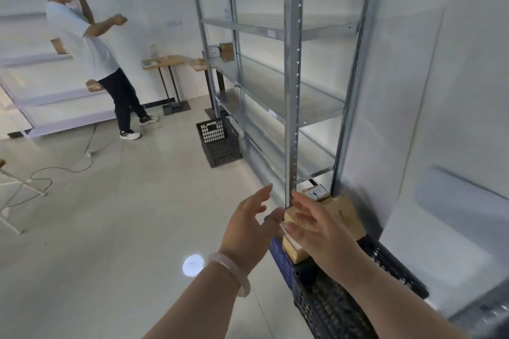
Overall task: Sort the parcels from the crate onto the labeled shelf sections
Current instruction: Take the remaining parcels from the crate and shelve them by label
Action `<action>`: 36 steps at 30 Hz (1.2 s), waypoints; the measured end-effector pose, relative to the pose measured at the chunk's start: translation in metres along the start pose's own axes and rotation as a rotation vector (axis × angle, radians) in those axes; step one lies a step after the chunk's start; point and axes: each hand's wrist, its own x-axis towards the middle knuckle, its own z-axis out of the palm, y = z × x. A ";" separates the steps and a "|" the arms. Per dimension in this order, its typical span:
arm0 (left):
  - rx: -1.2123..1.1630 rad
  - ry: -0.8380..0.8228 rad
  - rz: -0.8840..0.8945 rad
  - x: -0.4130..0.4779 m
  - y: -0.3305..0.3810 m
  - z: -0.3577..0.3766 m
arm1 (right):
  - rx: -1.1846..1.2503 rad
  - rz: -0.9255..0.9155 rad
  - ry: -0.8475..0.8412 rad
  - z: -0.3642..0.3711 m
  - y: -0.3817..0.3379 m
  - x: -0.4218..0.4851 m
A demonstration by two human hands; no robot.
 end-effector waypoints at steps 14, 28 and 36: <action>-0.069 -0.400 0.143 0.219 -0.061 -0.009 | 0.109 0.223 0.381 0.043 0.013 0.168; 0.012 -0.684 0.212 0.331 -0.058 0.086 | 0.098 0.426 0.573 -0.019 0.081 0.224; 0.037 -0.755 0.198 0.375 -0.054 0.132 | 0.107 0.479 0.587 -0.056 0.111 0.261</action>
